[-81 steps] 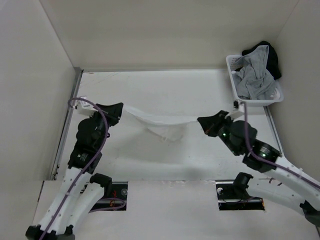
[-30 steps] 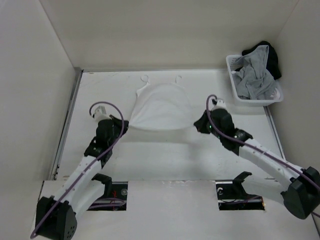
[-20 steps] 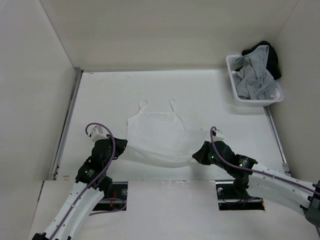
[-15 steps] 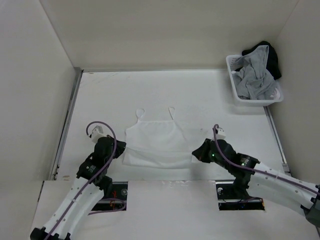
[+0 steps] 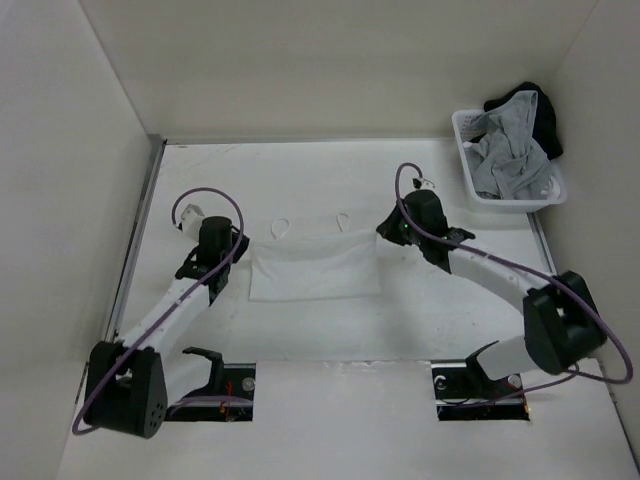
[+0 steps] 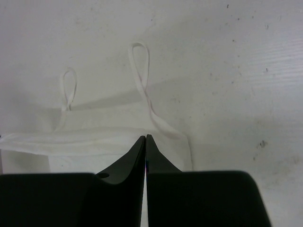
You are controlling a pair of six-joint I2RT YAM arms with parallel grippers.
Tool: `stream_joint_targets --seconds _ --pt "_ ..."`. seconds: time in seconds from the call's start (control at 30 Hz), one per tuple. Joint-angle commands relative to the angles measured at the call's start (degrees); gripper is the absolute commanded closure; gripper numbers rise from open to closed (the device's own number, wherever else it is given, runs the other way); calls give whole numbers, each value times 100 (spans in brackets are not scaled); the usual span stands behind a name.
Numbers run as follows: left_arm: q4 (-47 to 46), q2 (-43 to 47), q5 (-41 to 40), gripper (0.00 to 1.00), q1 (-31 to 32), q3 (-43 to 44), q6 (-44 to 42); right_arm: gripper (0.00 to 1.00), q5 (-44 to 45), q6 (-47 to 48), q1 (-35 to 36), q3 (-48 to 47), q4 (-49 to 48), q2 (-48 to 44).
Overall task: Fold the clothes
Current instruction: Fold the tank top
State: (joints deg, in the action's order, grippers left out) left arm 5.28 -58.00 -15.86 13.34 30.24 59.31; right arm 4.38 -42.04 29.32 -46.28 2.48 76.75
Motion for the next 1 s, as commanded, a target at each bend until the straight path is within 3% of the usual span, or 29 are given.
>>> stream_joint_targets --seconds 0.0,0.23,0.27,0.33,0.43,0.57,0.6,0.63,0.7,0.77,0.83,0.9,0.97 --pt "-1089 -789 -66 97 -213 447 -95 95 -472 258 -273 -713 -652 821" --pt "-1907 -3083 249 90 -460 1449 -446 91 -552 170 -607 -1752 -916 2545" --pt "-1969 -3260 311 88 -495 1537 -490 87 -526 135 -608 -1814 -986 2660" --pt "-2118 -3306 268 82 -583 1433 -447 70 -508 74 -608 -1849 -1161 2766" --pt "-2180 -2789 145 72 -662 1012 -437 49 -404 117 -573 -1473 -1416 2443" --pt "-1961 -1577 -75 61 -575 81 -464 41 -70 170 -388 -516 -1513 1538" --pt "-1795 -1278 -41 61 -522 -139 -499 43 -34 170 -310 -183 -1549 1275" --pt "-1646 -1067 -23 61 -469 -289 -560 53 -17 170 -213 116 -1531 1037" --pt "-1119 -505 91 61 -338 -684 -710 83 -16 74 -37 741 -1496 563" --pt "-504 40 275 61 -232 -1001 -736 89 27 -14 173 1189 -1400 193" --pt "111 568 399 61 -188 -1230 -710 82 98 -119 358 1559 -1268 -124" --pt "735 1025 460 61 -170 -1345 -675 61 150 -199 508 1806 -1128 -344" --pt "1236 1316 531 60 -179 -1406 -631 52 159 -286 675 1991 -1118 -476"
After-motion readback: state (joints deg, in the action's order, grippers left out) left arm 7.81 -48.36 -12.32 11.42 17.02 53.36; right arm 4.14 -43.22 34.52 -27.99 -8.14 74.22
